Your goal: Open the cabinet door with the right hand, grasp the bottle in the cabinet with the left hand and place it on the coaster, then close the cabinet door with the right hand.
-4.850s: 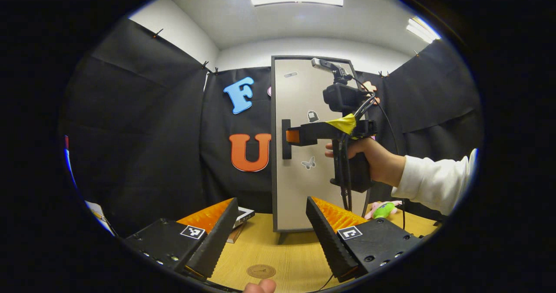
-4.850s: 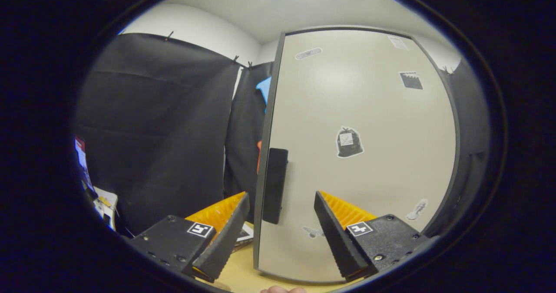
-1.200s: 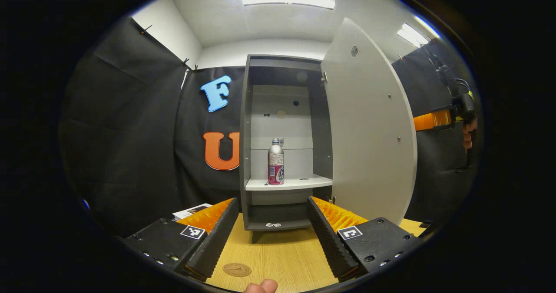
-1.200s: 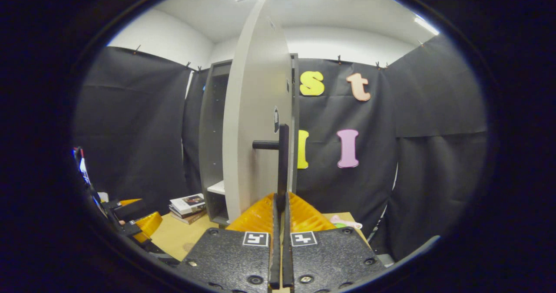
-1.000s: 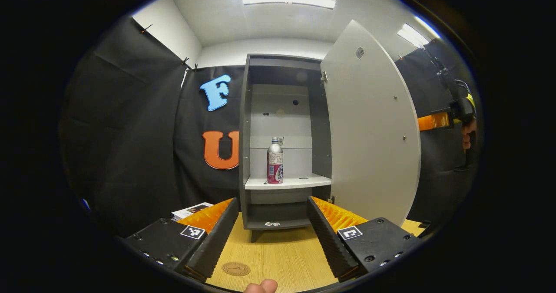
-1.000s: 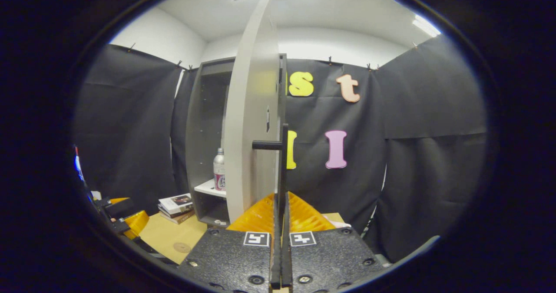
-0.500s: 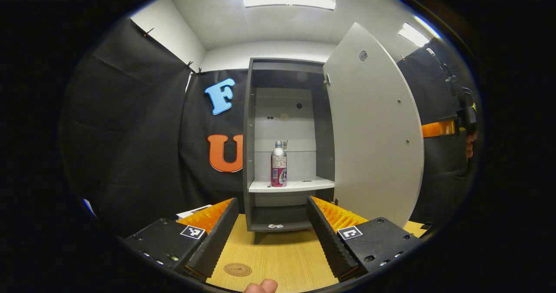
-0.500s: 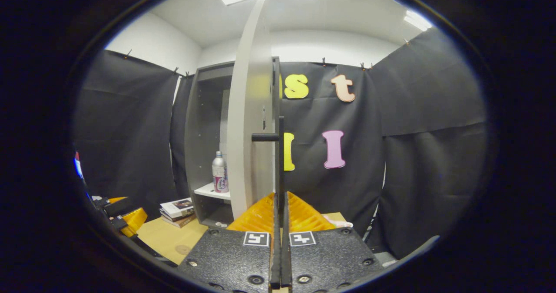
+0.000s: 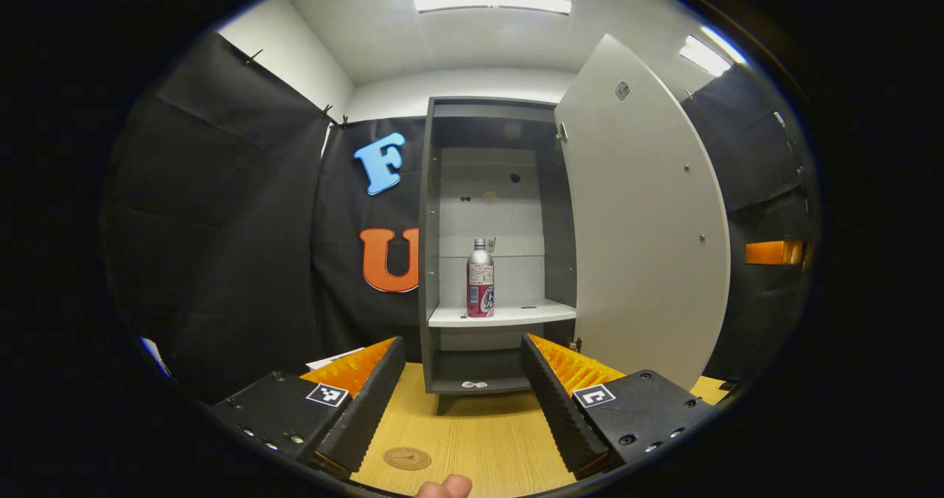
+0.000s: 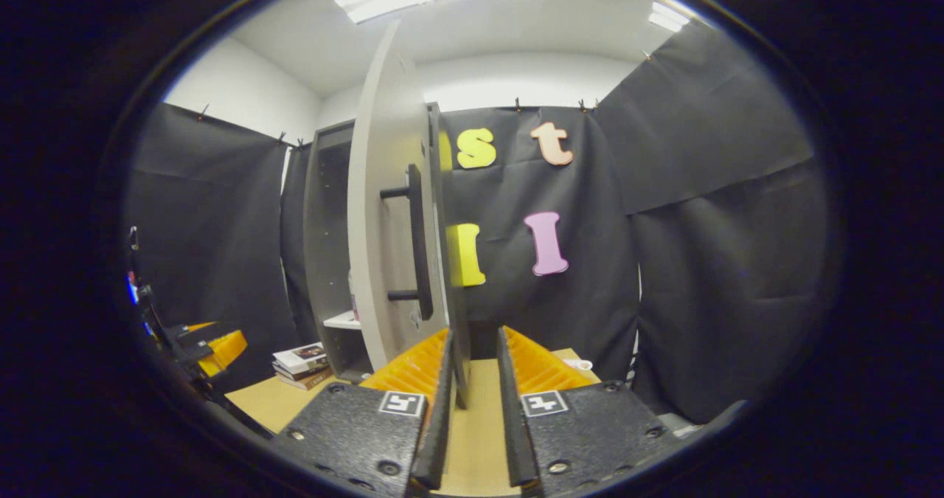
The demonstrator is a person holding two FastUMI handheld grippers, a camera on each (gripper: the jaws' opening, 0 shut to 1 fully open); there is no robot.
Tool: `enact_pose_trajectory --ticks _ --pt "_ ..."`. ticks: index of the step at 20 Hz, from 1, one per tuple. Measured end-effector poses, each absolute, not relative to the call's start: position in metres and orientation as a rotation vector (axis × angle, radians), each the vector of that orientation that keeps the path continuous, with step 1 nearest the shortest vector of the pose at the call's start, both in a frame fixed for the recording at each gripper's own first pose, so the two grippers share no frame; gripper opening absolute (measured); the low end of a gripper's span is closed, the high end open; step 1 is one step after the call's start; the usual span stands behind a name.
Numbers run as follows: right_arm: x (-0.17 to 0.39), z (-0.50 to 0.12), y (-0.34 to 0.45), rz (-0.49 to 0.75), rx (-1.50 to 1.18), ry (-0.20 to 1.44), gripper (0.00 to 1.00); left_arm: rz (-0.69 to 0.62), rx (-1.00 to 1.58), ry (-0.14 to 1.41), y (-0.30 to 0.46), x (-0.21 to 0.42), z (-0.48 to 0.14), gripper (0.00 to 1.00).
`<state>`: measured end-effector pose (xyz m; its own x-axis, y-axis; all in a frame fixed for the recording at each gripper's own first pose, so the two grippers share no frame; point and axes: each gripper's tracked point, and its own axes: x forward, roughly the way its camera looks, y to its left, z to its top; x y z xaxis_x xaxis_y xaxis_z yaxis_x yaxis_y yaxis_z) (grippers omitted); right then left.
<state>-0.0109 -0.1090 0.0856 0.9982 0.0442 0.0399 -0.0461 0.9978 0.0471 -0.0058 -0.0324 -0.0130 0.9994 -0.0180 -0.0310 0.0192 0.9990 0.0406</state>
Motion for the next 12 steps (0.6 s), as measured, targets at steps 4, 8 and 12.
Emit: enact_pose_trajectory --ticks 4,8,12 --pt "-0.014 0.079 -0.121 0.021 0.039 -0.059 0.77 -0.03 0.023 0.016 -0.037 0.014 -0.003 0.95" --pt "-0.008 0.09 -0.126 0.013 0.055 -0.103 0.8 -0.052 0.028 0.039 -0.042 0.04 -0.001 0.95" --pt "-0.003 0.099 -0.128 0.02 0.04 -0.13 0.8 -0.081 -0.013 0.003 -0.045 0.083 0.015 0.95"
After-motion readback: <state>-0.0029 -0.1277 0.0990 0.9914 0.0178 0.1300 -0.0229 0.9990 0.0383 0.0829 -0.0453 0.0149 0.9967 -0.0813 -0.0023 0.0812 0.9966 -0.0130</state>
